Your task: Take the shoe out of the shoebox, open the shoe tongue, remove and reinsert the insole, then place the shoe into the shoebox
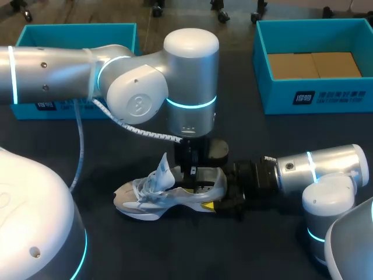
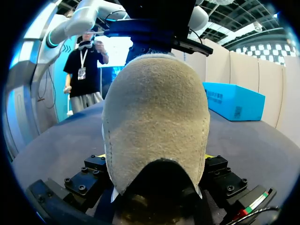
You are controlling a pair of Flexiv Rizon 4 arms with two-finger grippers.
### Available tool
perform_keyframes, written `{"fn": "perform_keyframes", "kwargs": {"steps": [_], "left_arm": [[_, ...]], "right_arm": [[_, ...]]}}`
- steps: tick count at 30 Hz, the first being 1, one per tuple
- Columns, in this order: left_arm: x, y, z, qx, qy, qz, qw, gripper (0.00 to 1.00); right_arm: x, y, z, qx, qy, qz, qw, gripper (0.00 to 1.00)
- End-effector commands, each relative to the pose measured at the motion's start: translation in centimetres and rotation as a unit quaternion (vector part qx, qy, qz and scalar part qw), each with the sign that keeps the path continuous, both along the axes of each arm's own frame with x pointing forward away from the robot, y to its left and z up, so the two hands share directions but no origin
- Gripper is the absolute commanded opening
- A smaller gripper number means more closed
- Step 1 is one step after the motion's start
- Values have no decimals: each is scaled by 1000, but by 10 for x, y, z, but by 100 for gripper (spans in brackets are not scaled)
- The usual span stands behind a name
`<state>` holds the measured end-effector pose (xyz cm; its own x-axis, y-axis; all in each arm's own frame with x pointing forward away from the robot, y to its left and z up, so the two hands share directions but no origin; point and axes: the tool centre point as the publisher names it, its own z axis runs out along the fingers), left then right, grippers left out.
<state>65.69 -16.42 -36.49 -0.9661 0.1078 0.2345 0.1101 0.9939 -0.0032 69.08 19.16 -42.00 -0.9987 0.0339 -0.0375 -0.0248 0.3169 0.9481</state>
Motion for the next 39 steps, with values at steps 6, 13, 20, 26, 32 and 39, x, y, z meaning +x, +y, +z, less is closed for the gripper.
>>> {"fn": "perform_keyframes", "kwargs": {"steps": [6,13,20,26,32,39], "left_arm": [[-1,4,-20,3,8,10,1000,0],[-6,8,-22,3,11,12,1000,0],[-3,10,-34,-1,16,37,999,0],[0,12,-40,-4,14,46,999,0],[-3,18,-41,-14,11,45,999,0],[-2,19,-47,-9,-23,43,999,24]], "right_arm": [[0,1,0,-2,0,-1,1000,0],[0,1,0,-2,0,-1,1000,0],[0,1,0,-2,0,-1,1000,0],[0,1,0,-2,0,-1,1000,0],[0,1,0,-2,0,-1,1000,0],[0,1,0,-2,0,-1,1000,0]]}}
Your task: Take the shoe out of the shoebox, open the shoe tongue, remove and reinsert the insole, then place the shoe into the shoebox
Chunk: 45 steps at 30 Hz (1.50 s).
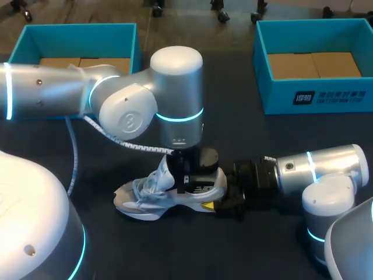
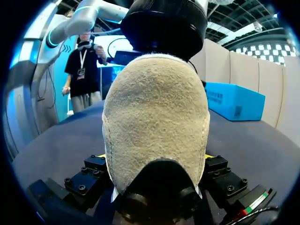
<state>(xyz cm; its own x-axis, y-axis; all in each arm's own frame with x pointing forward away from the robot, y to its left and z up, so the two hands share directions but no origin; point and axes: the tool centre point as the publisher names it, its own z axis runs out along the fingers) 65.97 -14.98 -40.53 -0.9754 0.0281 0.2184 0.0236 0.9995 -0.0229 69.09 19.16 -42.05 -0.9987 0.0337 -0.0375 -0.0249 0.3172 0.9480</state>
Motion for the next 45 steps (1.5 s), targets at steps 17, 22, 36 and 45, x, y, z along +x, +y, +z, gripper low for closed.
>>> {"fn": "perform_keyframes", "kwargs": {"steps": [17,22,36,45], "left_arm": [[17,-2,-28,16,-139,19,990,37],[28,-1,-34,24,-167,24,985,35],[51,5,-32,25,-168,35,985,0],[56,23,-6,-24,-53,66,996,0]], "right_arm": [[0,1,1,-2,0,-1,1000,0],[0,1,1,-2,0,-1,1000,0],[0,1,1,-2,0,-1,1000,0],[0,1,1,-2,0,-1,1000,0]]}}
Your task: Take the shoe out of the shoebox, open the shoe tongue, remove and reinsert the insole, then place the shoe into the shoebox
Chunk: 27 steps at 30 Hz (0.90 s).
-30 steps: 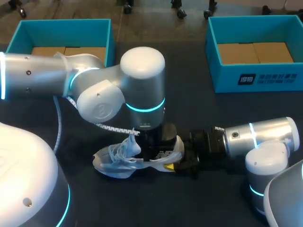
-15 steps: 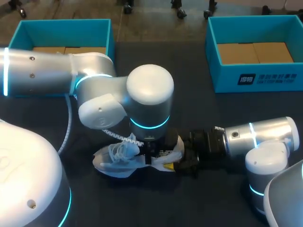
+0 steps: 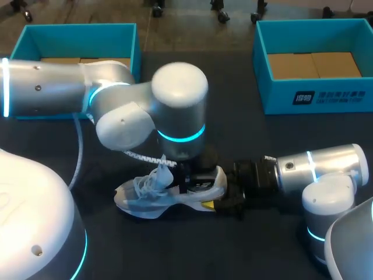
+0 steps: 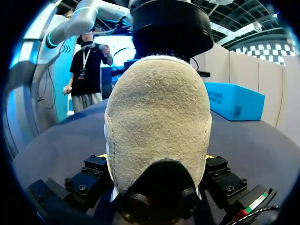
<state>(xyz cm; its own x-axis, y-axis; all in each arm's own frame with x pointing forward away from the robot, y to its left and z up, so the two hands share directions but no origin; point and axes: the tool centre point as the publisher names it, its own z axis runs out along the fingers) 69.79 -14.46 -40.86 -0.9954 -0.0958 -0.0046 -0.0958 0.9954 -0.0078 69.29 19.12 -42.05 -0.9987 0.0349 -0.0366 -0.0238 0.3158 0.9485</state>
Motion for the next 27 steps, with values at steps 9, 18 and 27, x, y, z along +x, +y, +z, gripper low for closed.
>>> {"fn": "perform_keyframes", "kwargs": {"steps": [9,18,27], "left_arm": [[13,26,18,-76,107,-7,991,0],[-3,25,40,-112,107,-14,988,0],[-13,14,51,-144,82,13,986,0]], "right_arm": [[-2,1,1,-3,-1,0,1000,0],[-2,1,1,-3,-1,0,1000,0],[-2,1,1,-3,-1,0,1000,0]]}}
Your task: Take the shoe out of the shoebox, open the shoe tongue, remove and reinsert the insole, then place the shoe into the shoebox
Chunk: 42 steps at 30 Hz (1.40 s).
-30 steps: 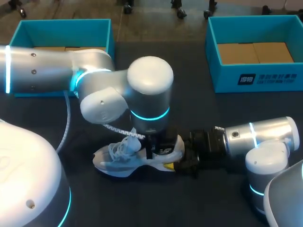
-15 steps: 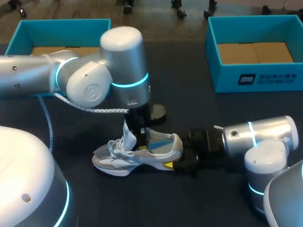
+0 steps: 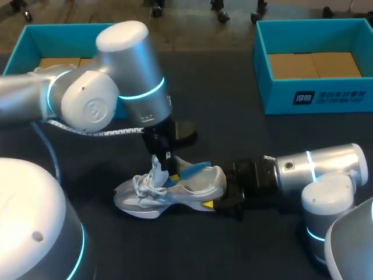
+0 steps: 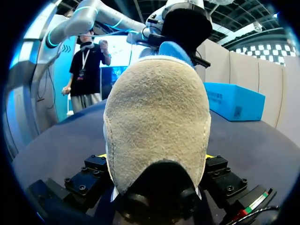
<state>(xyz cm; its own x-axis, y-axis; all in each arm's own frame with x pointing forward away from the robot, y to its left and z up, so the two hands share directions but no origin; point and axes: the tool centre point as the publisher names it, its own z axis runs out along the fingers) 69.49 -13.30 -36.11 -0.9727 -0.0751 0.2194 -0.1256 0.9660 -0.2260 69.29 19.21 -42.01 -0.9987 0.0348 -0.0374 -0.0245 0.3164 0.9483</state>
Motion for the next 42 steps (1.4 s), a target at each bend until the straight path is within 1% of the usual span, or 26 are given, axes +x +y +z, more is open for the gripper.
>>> {"fn": "perform_keyframes", "kwargs": {"steps": [1,9,15,17,18,19,21,22,23,27,31,38,40,42], "left_arm": [[-10,0,5,-23,-25,22,999,0],[-15,-29,10,-27,-76,37,996,0],[-13,-46,8,-15,-115,55,992,0],[-11,-50,7,-9,-117,61,991,1],[-11,-51,7,-7,-120,64,991,7],[-11,-52,8,-7,-120,64,991,19],[-11,-53,9,-8,-122,65,990,67],[-11,-53,10,-8,-125,66,990,85],[-11,-53,12,-11,-126,66,990,100],[-11,-48,23,-22,-125,61,990,100],[-19,-39,32,-38,-138,61,988,100],[-34,-37,38,-63,-195,78,976,100],[-37,-38,40,-69,-207,78,973,96],[-38,-40,41,-70,-219,76,970,95]], "right_arm": [[-2,0,0,-2,0,0,1000,0],[-2,0,0,-2,0,0,1000,0],[-2,0,0,-2,0,0,1000,0],[-2,0,0,-2,0,0,1000,0],[-2,0,0,-2,0,0,1000,0],[-2,0,0,-2,0,0,1000,0],[-2,0,0,-2,0,0,1000,0],[-2,0,0,-2,0,0,1000,0],[-2,0,0,-2,0,0,1000,0],[-2,0,0,-2,0,0,1000,0],[-2,0,0,-2,0,0,1000,0],[-2,0,0,-2,0,0,1000,0],[-2,0,0,-2,0,0,1000,0],[-2,0,0,-2,0,0,1000,0]]}}
